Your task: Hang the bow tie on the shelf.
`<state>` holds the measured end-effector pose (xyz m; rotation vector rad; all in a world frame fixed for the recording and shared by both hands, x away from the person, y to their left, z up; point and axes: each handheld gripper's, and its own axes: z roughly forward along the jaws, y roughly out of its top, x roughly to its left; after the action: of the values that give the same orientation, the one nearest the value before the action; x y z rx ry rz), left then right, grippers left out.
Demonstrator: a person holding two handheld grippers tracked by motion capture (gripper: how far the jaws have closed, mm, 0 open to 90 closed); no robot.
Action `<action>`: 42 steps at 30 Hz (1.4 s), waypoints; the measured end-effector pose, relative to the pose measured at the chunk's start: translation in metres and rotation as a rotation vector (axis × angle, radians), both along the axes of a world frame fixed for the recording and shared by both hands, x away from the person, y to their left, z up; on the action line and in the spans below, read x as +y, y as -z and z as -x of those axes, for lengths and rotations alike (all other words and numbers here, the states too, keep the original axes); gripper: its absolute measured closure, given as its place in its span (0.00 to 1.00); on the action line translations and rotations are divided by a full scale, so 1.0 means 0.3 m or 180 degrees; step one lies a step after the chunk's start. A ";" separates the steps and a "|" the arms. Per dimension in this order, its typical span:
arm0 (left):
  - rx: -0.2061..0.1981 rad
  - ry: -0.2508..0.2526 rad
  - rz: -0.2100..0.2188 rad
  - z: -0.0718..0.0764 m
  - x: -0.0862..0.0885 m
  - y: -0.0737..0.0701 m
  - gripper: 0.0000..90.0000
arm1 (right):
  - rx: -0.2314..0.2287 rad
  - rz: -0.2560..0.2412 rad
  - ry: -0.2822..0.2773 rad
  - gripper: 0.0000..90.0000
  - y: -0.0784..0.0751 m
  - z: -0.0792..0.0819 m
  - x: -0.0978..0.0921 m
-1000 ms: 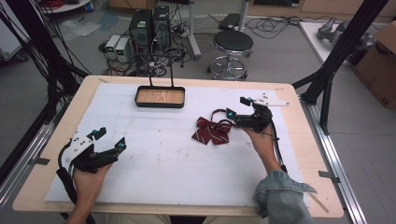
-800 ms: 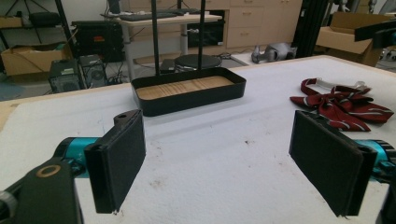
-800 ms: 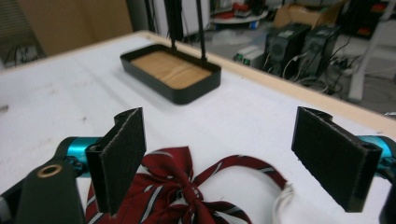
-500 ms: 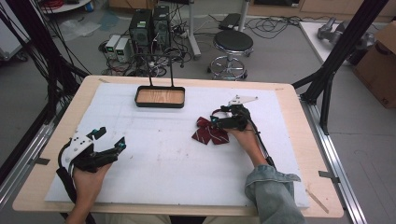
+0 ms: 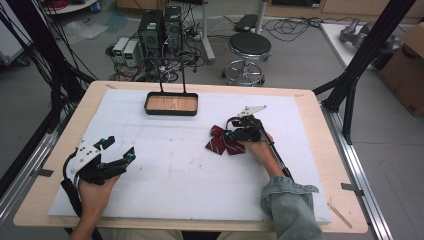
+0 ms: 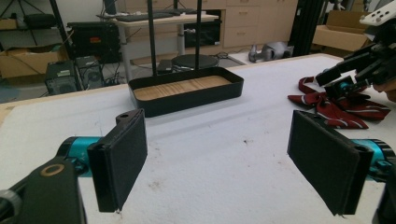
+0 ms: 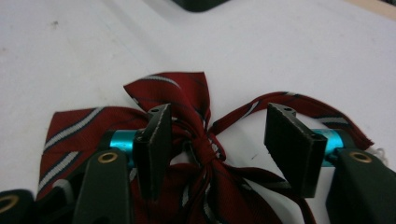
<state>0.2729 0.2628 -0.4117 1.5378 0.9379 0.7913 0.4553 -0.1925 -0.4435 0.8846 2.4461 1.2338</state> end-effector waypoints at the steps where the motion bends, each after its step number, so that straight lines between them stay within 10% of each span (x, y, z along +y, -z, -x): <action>1: -0.0001 0.0000 -0.0002 0.000 0.000 0.000 0.22 | 0.0021 0.0085 -0.0021 0.49 0.008 0.000 0.007; 18: -0.0003 0.0015 -0.0013 -0.001 -0.004 0.003 0.23 | 0.0044 0.0139 -0.0129 0.82 -0.013 0.008 0.030; 24: -0.0004 0.0025 -0.0022 -0.002 -0.007 0.004 0.23 | -0.0263 -0.0051 -0.0179 0.82 -0.127 0.022 0.079; 42: -0.0018 0.0104 -0.0026 -0.001 -0.019 0.009 0.23 | -0.0506 -0.0454 -0.0428 0.83 -0.336 0.016 0.286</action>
<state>0.2733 0.2571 -0.4145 1.5535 0.9041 0.7768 0.4504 -0.1068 -0.3427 0.6370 2.3475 1.4804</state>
